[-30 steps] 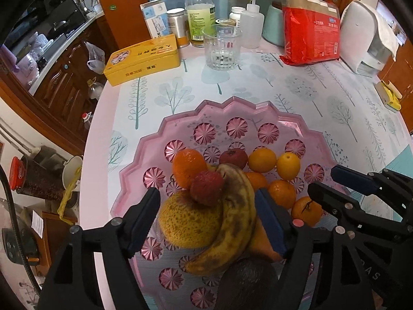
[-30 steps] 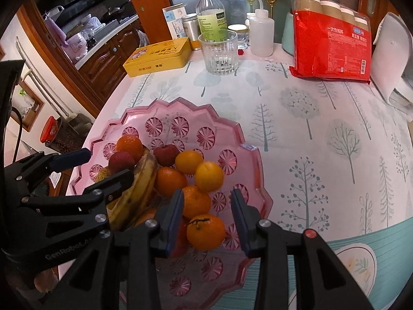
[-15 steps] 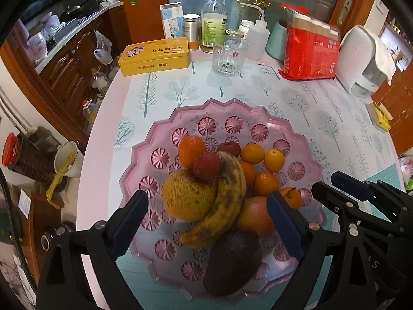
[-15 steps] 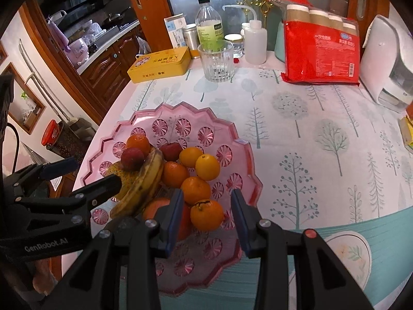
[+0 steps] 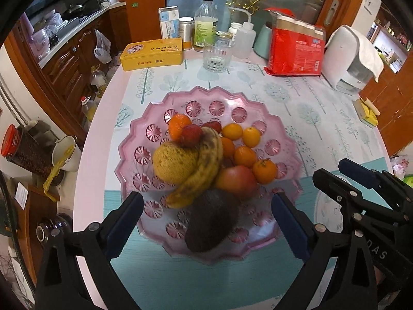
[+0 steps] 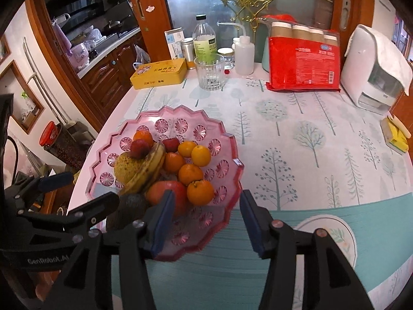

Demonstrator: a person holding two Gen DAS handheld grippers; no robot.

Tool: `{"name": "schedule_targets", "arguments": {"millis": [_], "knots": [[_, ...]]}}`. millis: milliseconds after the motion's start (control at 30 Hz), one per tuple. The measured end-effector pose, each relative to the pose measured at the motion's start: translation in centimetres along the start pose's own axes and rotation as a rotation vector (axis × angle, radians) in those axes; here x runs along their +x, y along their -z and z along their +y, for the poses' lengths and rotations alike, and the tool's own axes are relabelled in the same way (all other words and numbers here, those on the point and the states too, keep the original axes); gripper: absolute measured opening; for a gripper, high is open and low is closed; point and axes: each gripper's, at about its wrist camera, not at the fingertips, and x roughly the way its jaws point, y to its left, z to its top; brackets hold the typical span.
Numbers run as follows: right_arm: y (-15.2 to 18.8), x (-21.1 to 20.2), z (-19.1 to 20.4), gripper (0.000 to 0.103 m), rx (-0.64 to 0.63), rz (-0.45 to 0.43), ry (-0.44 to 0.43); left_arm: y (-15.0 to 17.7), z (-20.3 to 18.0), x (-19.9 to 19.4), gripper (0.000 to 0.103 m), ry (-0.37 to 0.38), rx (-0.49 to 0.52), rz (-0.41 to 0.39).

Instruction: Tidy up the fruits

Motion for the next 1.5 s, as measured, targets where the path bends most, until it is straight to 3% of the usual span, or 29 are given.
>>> {"name": "schedule_targets", "arguments": {"millis": [300, 633, 1200, 1500], "knots": [[2.4, -3.9, -2.1, 0.059, -0.027, -0.035, -0.015, 2.6, -3.2, -3.3, 0.099, -0.004, -0.017, -0.043], [6.0, -9.8, -7.6, 0.059, -0.081, -0.084, 0.012, 6.2, -10.7, -6.4, 0.099, -0.015, 0.018, -0.071], [11.7, -16.6, -16.3, 0.064, 0.035, -0.114, 0.031, 11.0, -21.9, -10.3, 0.099, -0.045, 0.034, -0.114], [12.8, -17.8, -17.7, 0.065, 0.065, -0.124, 0.03, 12.2, -24.0, -12.0, 0.099, -0.089, 0.023, -0.152]]}}
